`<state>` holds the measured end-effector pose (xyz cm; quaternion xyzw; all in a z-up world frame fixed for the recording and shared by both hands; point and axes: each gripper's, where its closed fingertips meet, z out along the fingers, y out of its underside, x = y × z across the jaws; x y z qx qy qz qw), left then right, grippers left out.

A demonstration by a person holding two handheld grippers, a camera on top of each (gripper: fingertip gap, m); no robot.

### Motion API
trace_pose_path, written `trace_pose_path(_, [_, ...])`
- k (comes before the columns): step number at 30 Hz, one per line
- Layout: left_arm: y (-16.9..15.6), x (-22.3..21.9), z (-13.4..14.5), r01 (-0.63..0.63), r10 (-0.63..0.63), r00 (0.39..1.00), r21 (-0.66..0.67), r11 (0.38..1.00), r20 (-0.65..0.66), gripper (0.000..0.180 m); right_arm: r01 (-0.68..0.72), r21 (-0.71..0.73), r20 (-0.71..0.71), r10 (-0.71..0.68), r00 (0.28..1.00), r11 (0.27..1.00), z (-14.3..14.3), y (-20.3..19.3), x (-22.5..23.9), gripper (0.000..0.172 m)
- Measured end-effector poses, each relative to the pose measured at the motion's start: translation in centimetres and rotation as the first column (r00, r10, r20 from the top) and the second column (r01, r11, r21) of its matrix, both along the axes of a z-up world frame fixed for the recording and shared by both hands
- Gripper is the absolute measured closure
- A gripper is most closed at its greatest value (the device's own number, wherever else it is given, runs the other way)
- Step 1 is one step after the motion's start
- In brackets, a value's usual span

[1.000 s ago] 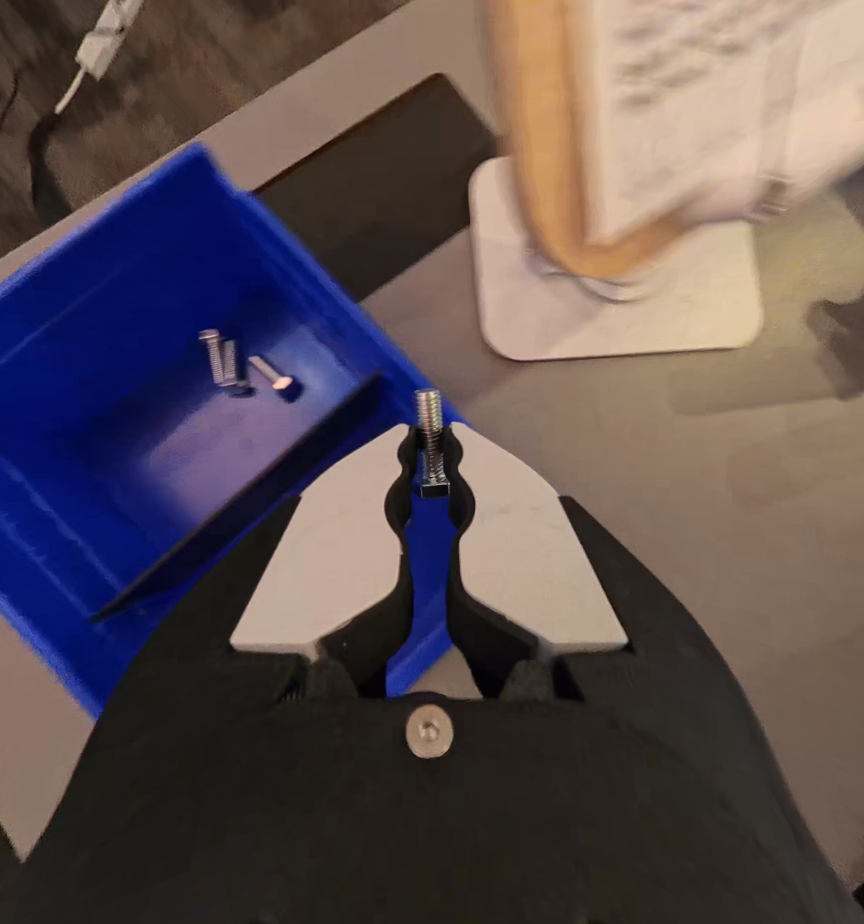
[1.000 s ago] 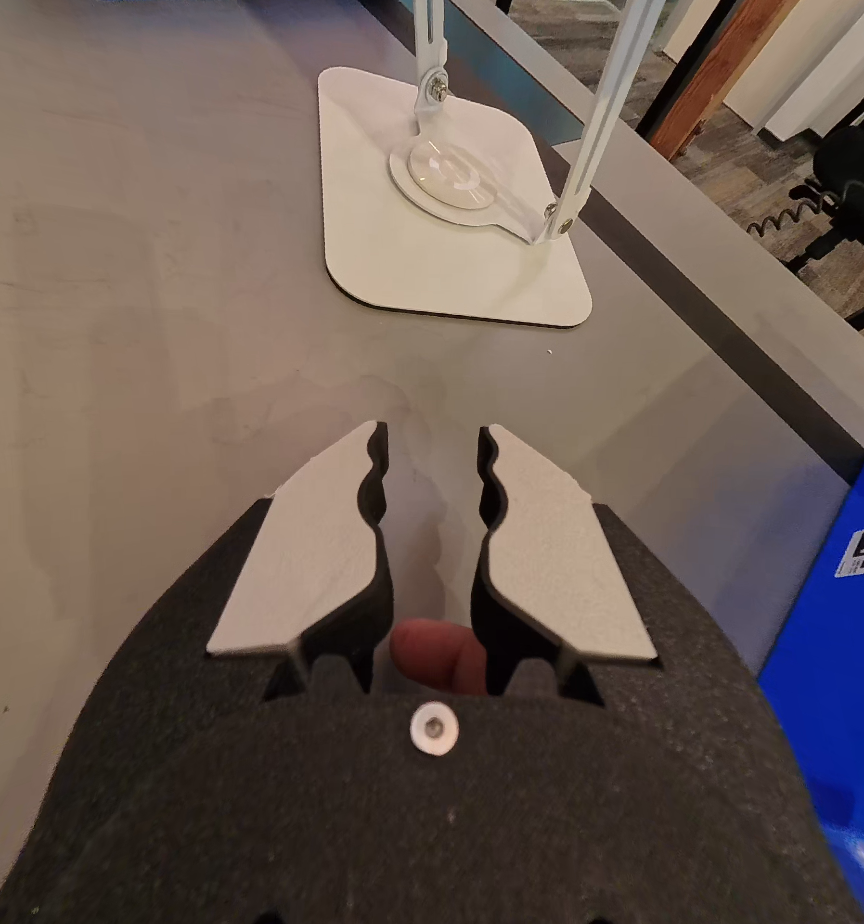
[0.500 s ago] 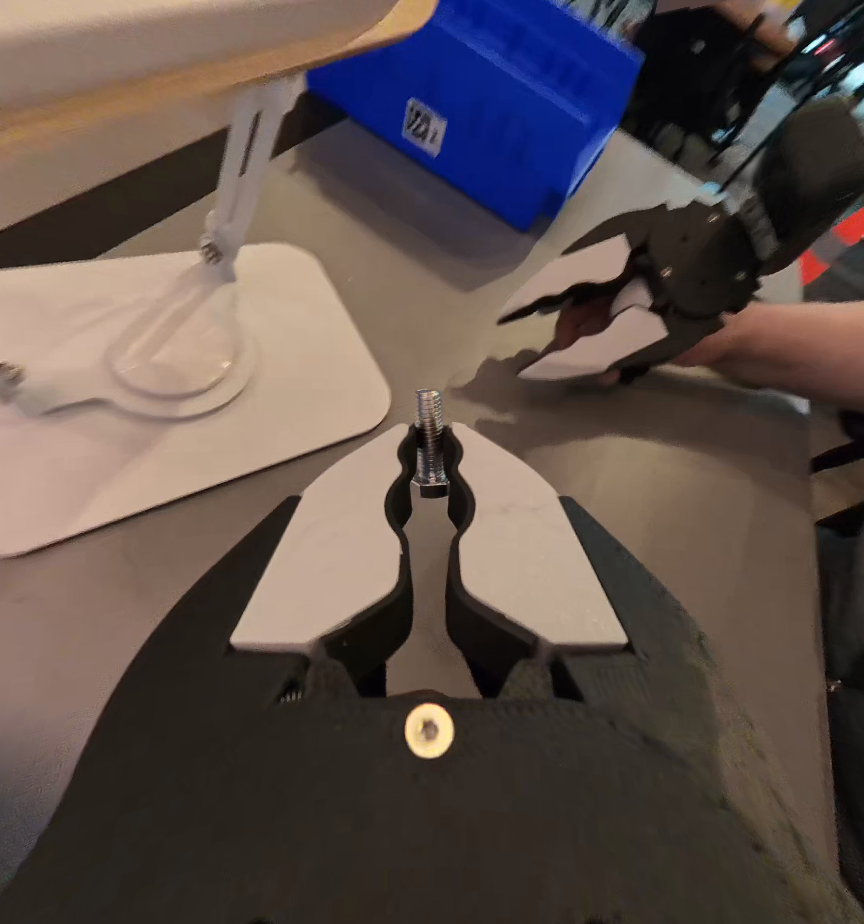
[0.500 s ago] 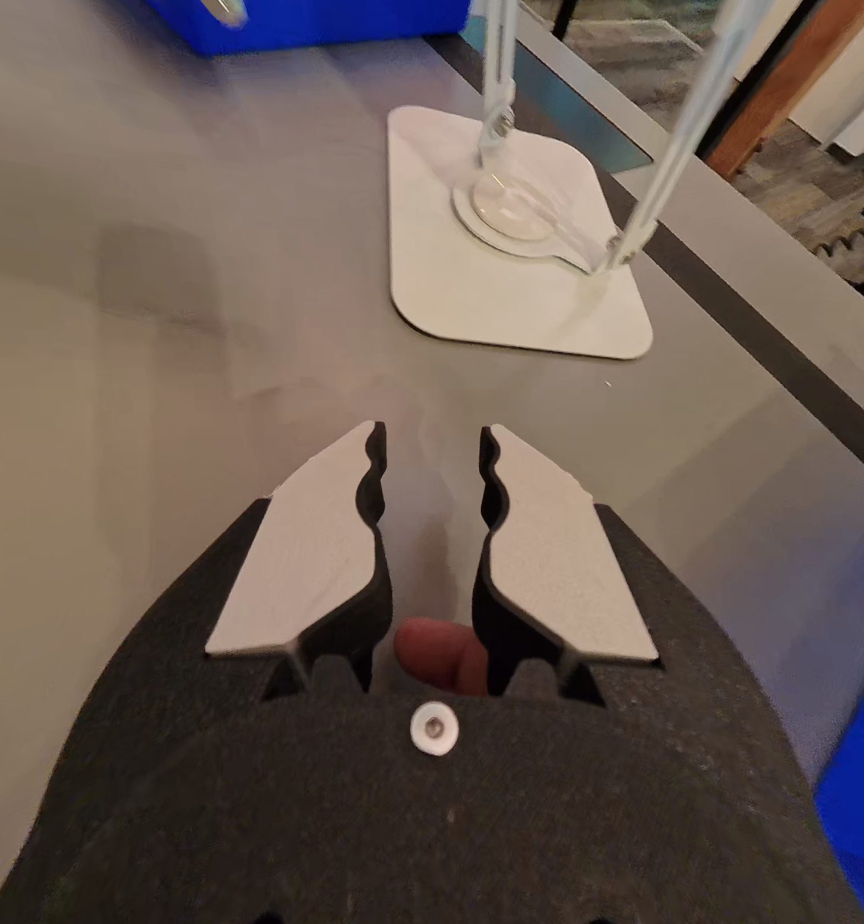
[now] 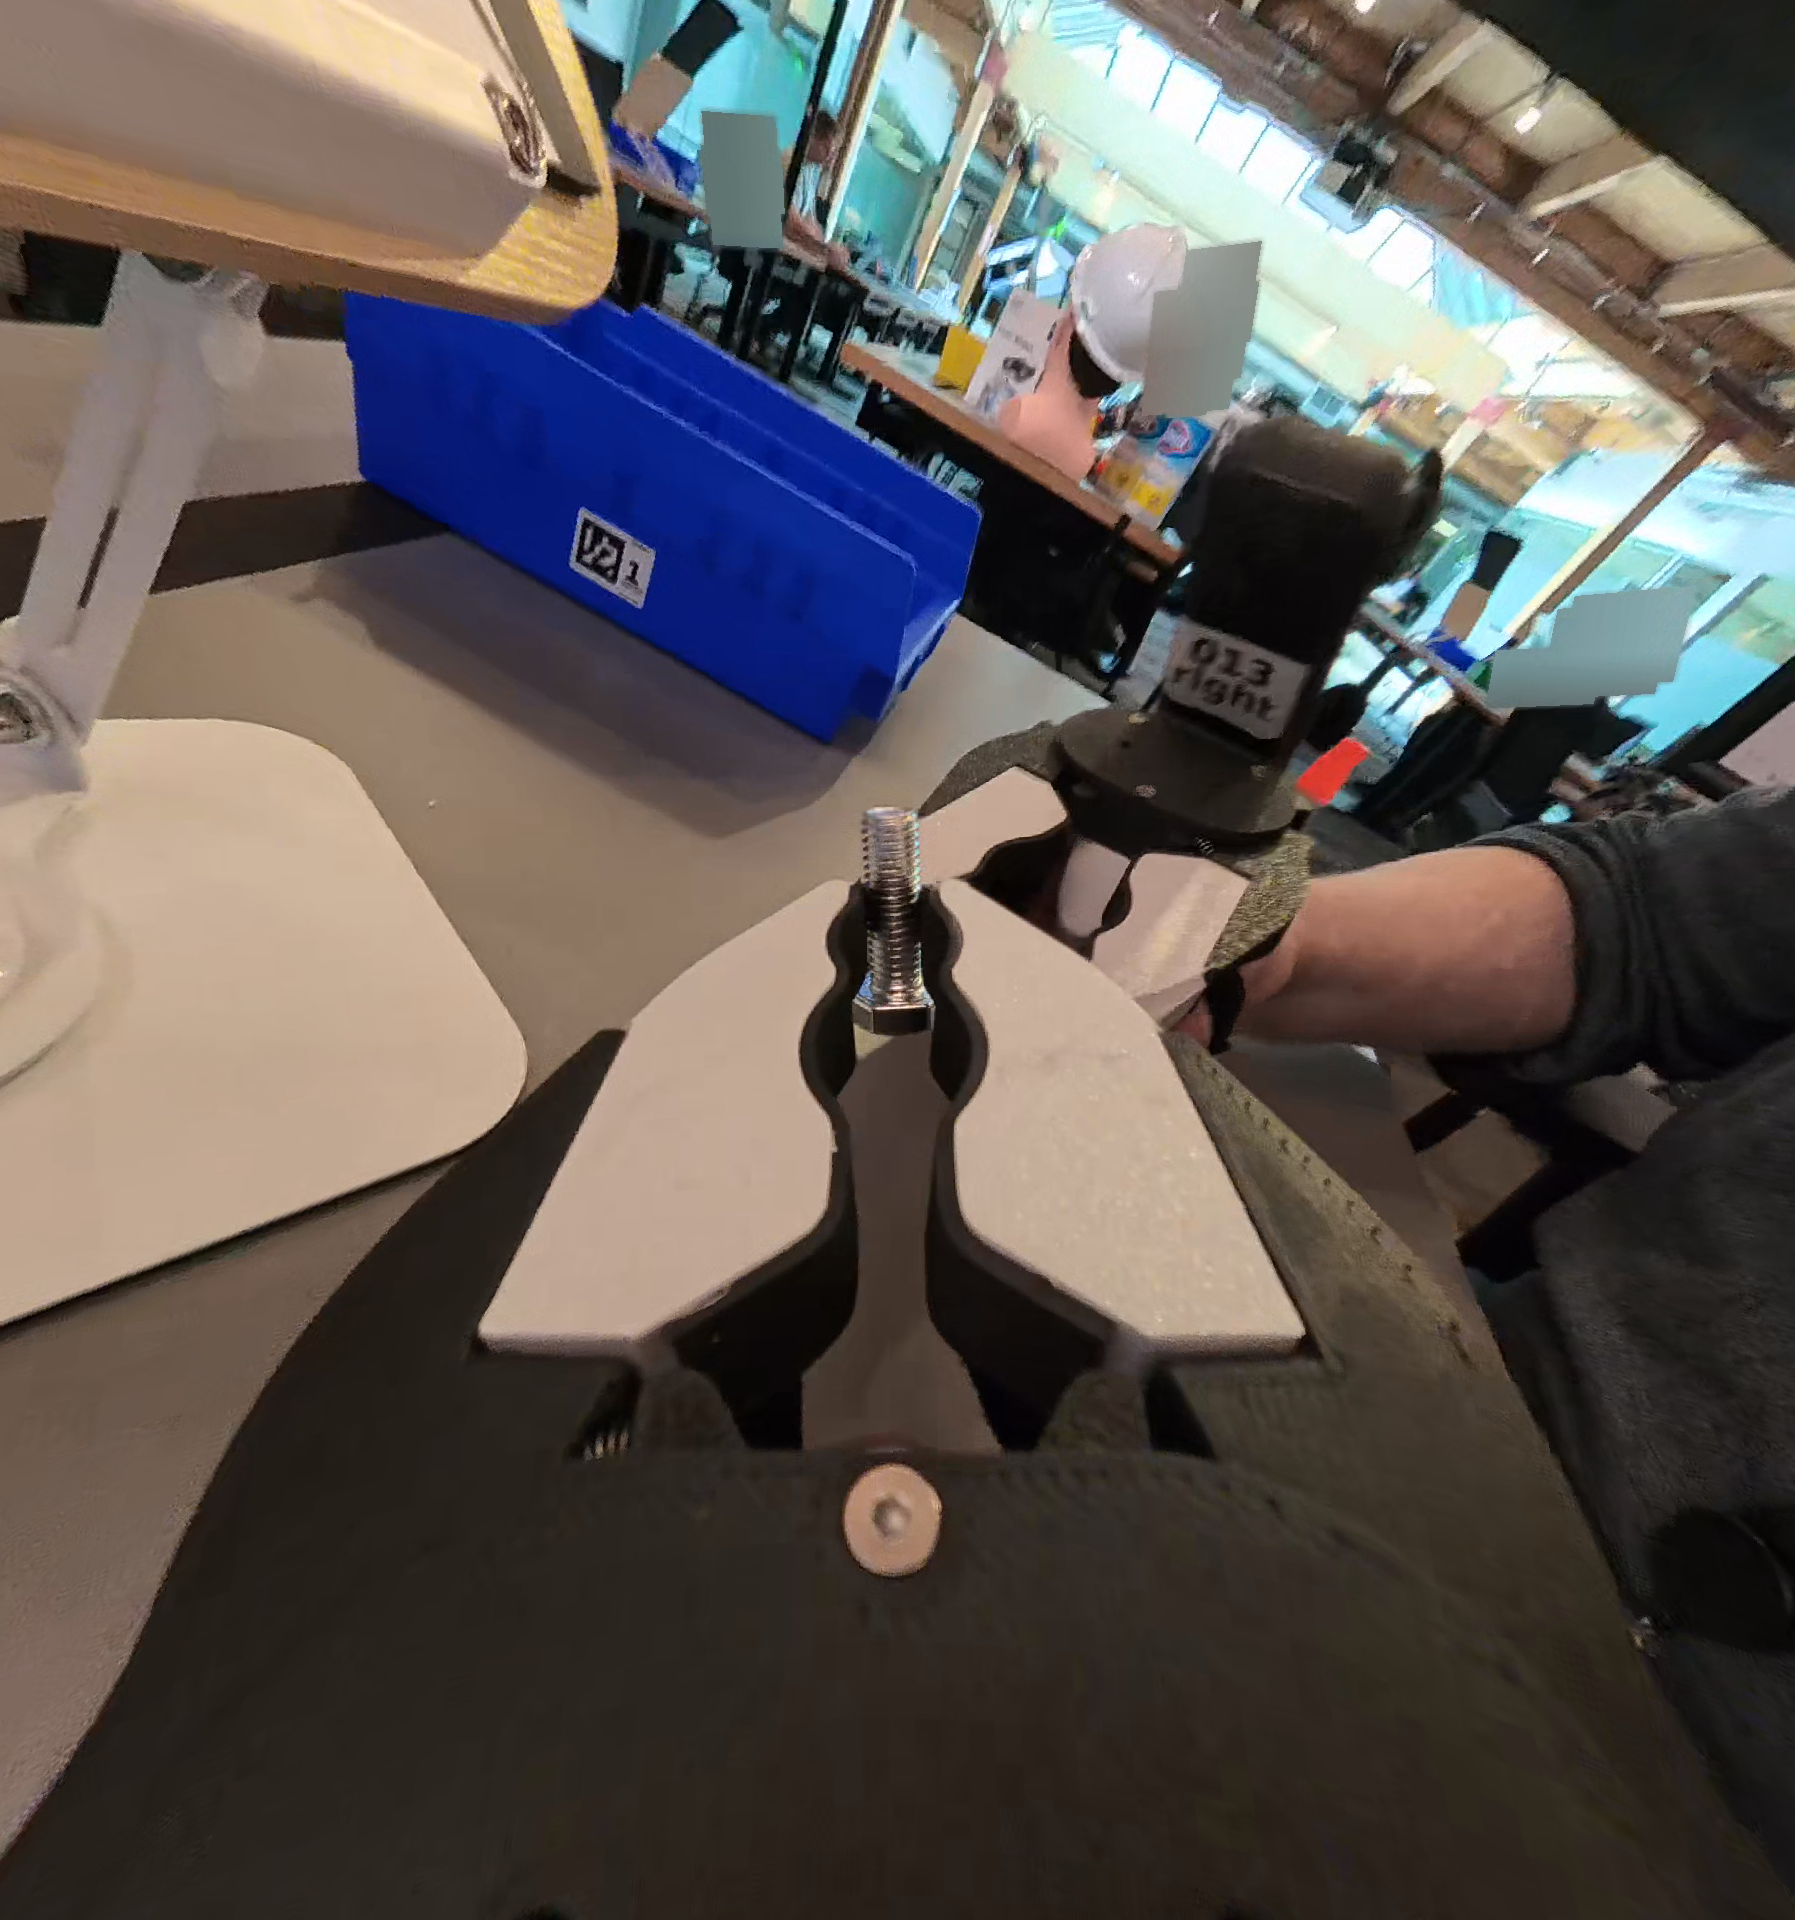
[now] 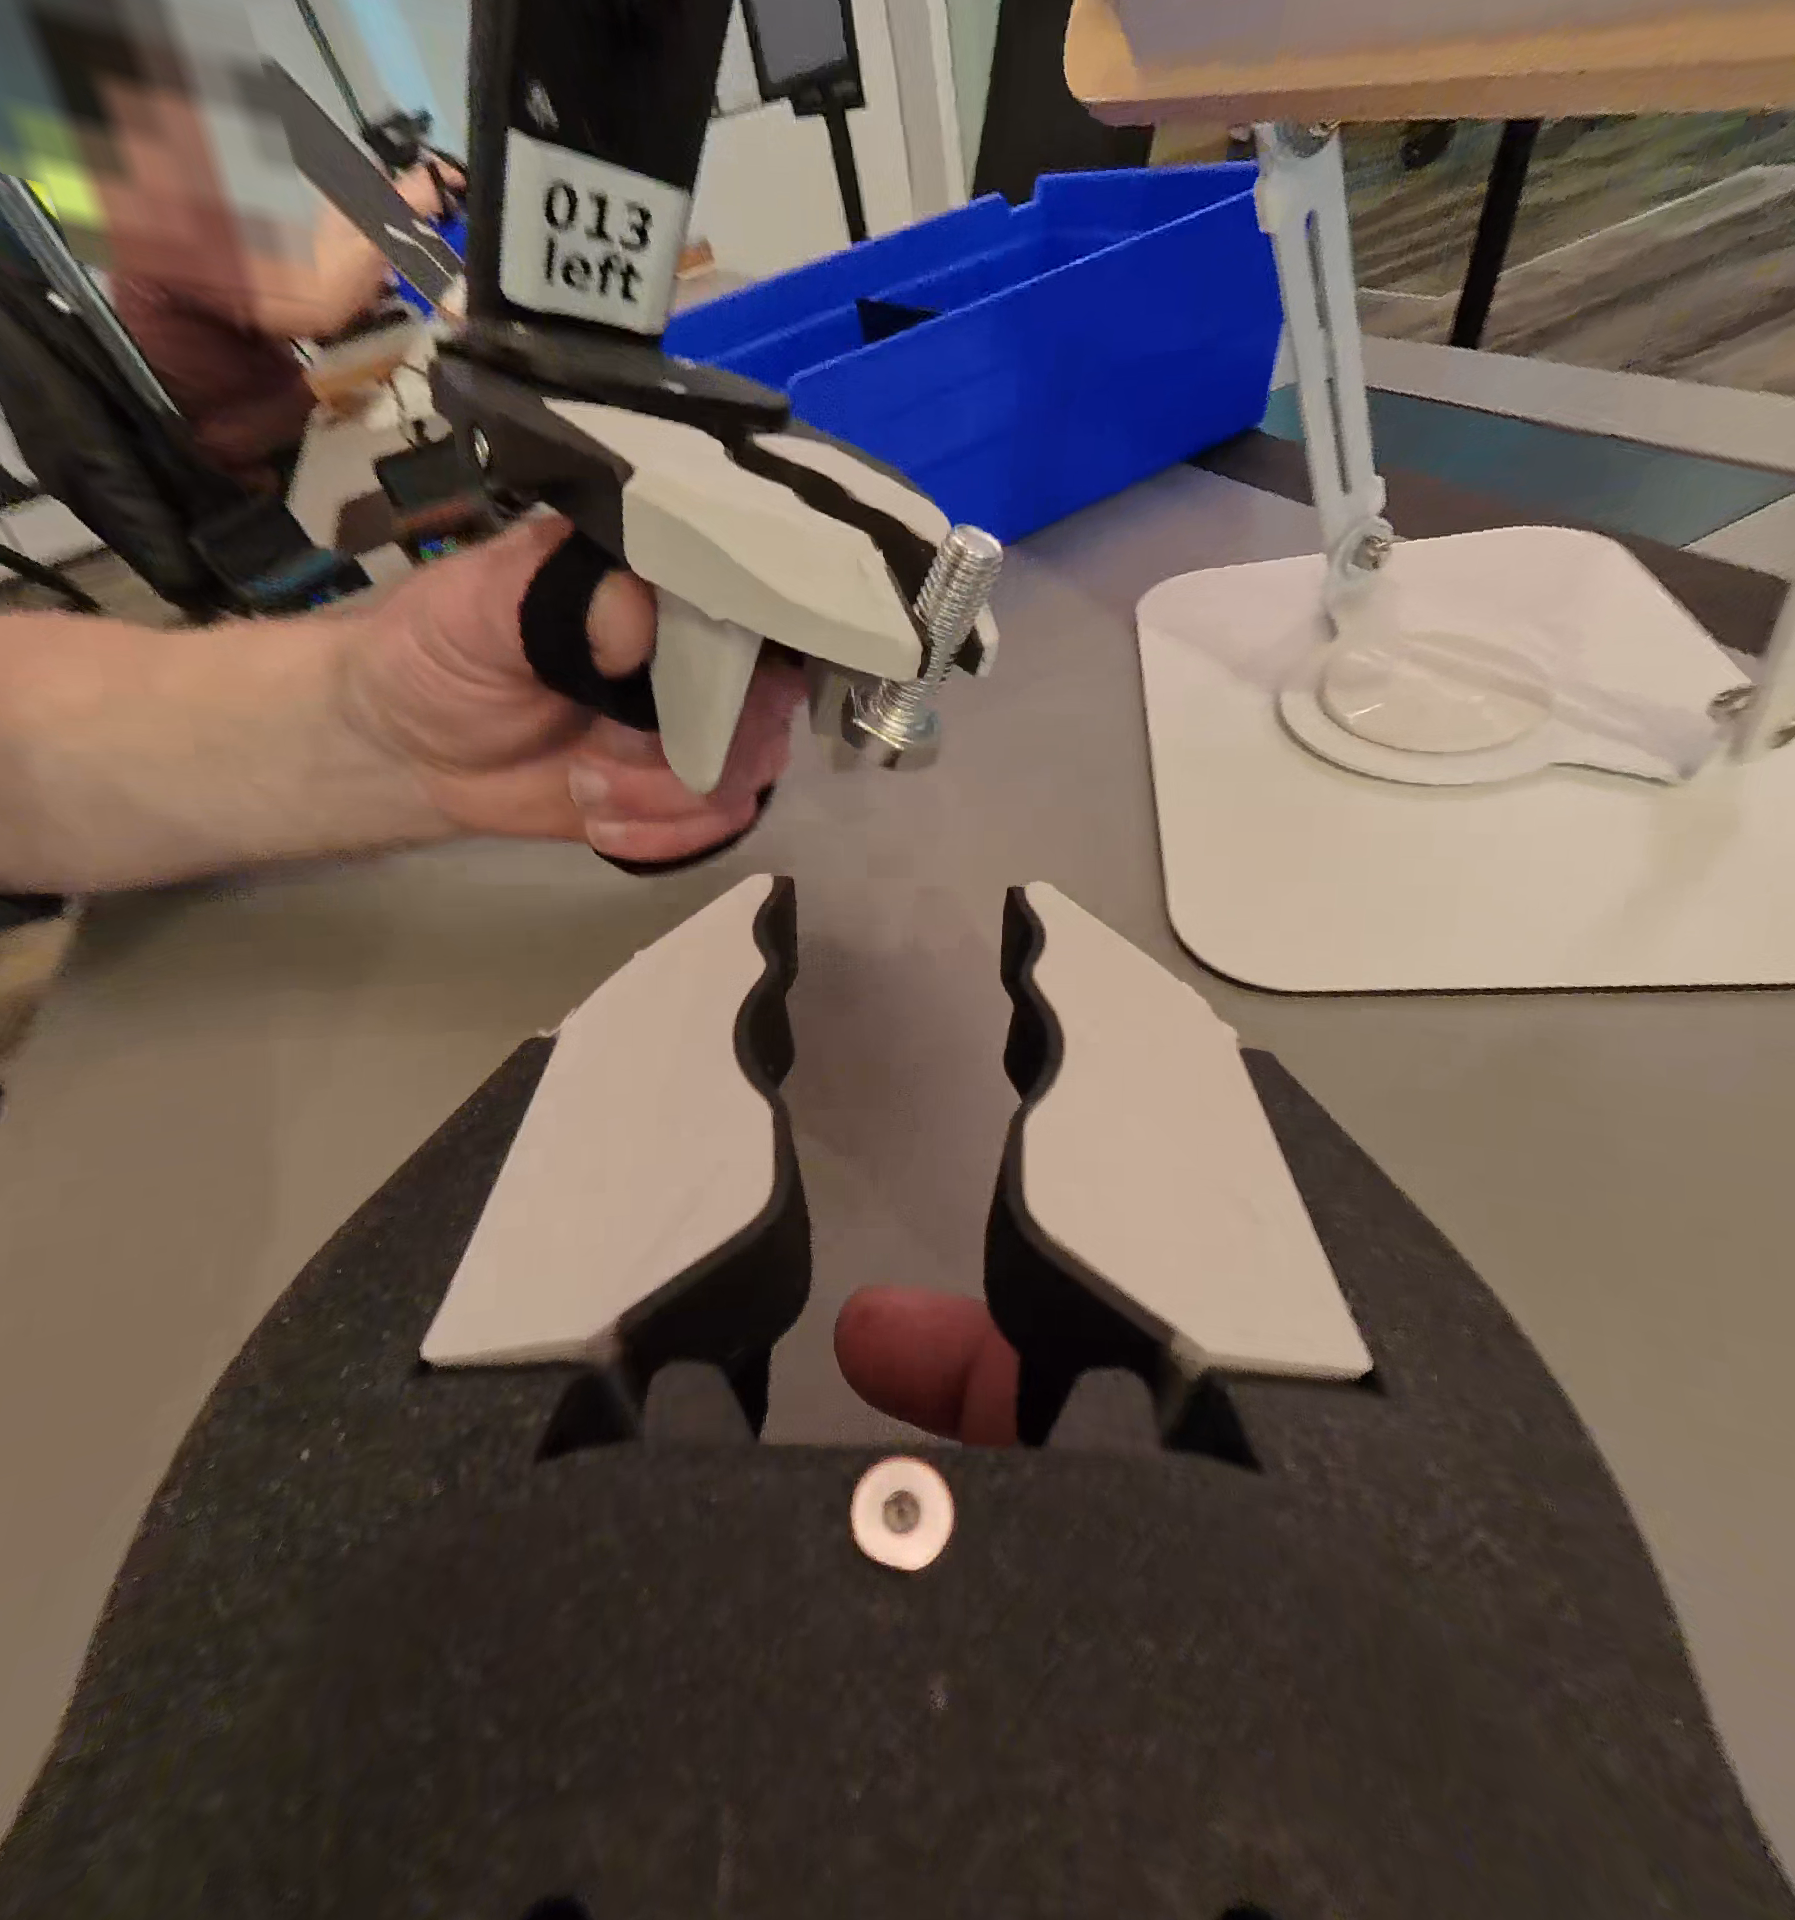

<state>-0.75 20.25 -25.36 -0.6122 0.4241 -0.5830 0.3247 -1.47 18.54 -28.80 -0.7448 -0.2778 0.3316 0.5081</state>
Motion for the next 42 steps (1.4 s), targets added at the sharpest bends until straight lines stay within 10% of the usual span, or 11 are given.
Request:
trace_pose_path(19, [-2.6, 1.4, 0.3, 0.125, -0.105, 0.976, -0.094, 0.988, 0.193, 0.171, -0.111, -0.028, -0.242, 0.101, 0.965, 0.993, 2.0, -0.4, -1.1, 0.152])
trace_pose_path(42, [-3.0, 0.5, -0.1, 0.157, -0.155, 0.981, -0.014, 0.987, 0.116, 0.171, -0.151, -0.017, -0.114, 0.148, 0.982, 0.988, 0.9, -1.1, -1.4, 0.153])
